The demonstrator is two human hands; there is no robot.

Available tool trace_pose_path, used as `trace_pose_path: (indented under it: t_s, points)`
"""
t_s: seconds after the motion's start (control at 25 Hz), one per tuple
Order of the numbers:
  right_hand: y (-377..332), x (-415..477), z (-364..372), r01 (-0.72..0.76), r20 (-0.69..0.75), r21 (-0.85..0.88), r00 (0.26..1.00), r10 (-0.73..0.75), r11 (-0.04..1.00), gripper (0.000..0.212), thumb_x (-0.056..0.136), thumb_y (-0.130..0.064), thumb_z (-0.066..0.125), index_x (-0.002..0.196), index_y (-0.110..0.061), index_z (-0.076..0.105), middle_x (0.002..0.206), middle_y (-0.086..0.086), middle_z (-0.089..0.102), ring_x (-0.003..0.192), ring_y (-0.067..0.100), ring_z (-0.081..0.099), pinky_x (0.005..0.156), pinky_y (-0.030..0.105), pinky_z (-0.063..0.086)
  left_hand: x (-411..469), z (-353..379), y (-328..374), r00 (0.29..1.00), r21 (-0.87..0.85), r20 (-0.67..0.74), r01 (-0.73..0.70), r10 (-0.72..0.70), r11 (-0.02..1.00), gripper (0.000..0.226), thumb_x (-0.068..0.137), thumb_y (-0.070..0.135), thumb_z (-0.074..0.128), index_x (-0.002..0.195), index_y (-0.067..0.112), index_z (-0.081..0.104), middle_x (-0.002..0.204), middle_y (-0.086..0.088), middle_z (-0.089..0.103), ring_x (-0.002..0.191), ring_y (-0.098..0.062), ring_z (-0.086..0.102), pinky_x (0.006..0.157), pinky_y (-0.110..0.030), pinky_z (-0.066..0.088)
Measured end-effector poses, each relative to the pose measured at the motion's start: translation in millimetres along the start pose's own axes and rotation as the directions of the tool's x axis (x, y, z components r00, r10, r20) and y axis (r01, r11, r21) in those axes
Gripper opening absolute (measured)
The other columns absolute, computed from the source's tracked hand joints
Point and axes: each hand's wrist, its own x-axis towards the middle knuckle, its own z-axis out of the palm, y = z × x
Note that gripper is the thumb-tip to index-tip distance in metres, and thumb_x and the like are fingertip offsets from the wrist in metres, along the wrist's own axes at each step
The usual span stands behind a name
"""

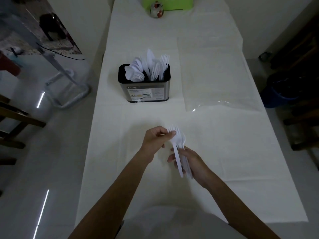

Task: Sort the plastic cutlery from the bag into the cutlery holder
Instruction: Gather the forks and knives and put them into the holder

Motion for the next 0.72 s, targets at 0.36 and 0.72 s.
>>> trace_pose_path:
  t_s: [0.36, 0.72]
  points:
    - [-8.5, -2.4, 1.4, -0.013, 0.281, 0.107, 0.959, -0.018, 0.994, 0.029, 0.092, -0.042, 0.043, 0.081, -0.016, 0.044, 0.056, -0.007, 0.03, 0.045, 0.005, 0.025, 0.043, 0.015, 0.025, 1.1, -8.7, 13.7, 0.963, 0.051, 0.219, -0.17, 0.155, 0.984, 0.032, 0.081, 0.006, 0.07, 0.109, 0.019, 0.061, 0.079, -0.002, 0.063, 0.054, -0.01, 0.05, 0.047, -0.023, 0.046]
    - [-60.9, 2.3, -11.0, 0.183, 0.263, -0.461, 0.963, -0.063, 0.868, 0.029, 0.1, -0.028, 0.041, 0.117, -0.008, 0.05, 0.094, 0.001, 0.068, 0.092, 0.015, 0.066, 0.084, 0.028, 0.054, 13.2, -17.1, 52.7, 0.908, 0.212, 0.26, -0.385, 0.328, 0.898, 0.011, 0.078, 0.003, 0.072, 0.088, 0.007, 0.072, 0.08, -0.007, 0.064, 0.055, -0.006, 0.055, 0.048, -0.02, 0.049]
